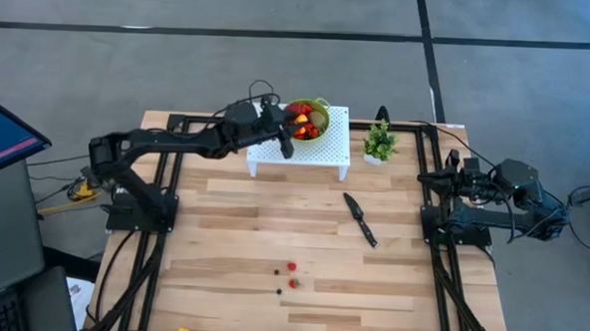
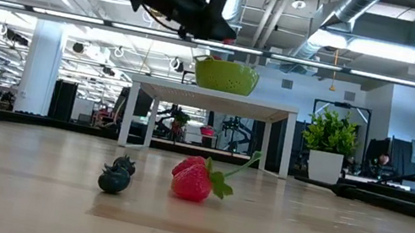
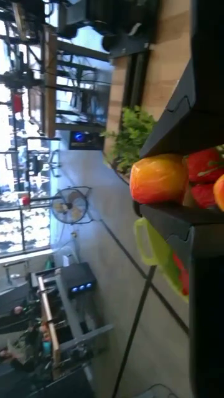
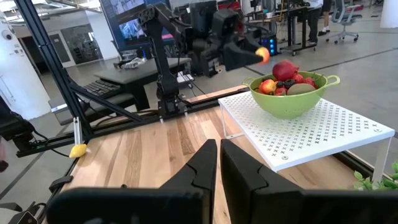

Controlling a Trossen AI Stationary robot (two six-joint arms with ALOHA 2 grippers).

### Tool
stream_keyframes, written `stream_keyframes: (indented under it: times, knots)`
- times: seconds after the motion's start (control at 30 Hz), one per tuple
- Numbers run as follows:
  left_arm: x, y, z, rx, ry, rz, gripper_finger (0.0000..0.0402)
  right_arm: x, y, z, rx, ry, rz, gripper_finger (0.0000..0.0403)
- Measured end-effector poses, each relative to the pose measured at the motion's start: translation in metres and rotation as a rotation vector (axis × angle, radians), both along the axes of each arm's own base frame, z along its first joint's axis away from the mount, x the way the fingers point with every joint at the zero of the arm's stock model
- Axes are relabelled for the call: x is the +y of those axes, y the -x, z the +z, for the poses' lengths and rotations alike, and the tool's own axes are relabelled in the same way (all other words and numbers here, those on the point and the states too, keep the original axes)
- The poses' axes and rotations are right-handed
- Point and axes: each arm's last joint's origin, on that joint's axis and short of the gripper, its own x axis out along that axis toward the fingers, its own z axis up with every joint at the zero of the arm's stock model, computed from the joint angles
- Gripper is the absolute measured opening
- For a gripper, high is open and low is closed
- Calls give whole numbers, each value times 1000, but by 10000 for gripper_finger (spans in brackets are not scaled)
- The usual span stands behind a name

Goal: Pick & Place Fruit
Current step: Put the yellow peach into the green strainer bowl, then put the black blueberry into the green strainer bowl

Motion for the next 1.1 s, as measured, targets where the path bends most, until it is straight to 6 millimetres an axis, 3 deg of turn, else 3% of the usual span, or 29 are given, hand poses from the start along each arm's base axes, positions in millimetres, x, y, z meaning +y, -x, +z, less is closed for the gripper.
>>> stream_keyframes:
  times: [0.23, 0.47, 0.83, 1.1]
  knots:
    - [3, -6, -14, 40, 16, 1, 115, 0, 0, 0, 0, 0, 0, 17]
    - [9, -4, -14, 40, 14, 19, 120, 0, 0, 0, 0, 0, 0, 17]
    - [10, -3, -14, 64, -27, 21, 184, 0, 0, 0, 0, 0, 0, 17]
    - [-5, -4, -7, 55, -16, -18, 195, 0, 0, 0, 0, 0, 0, 17]
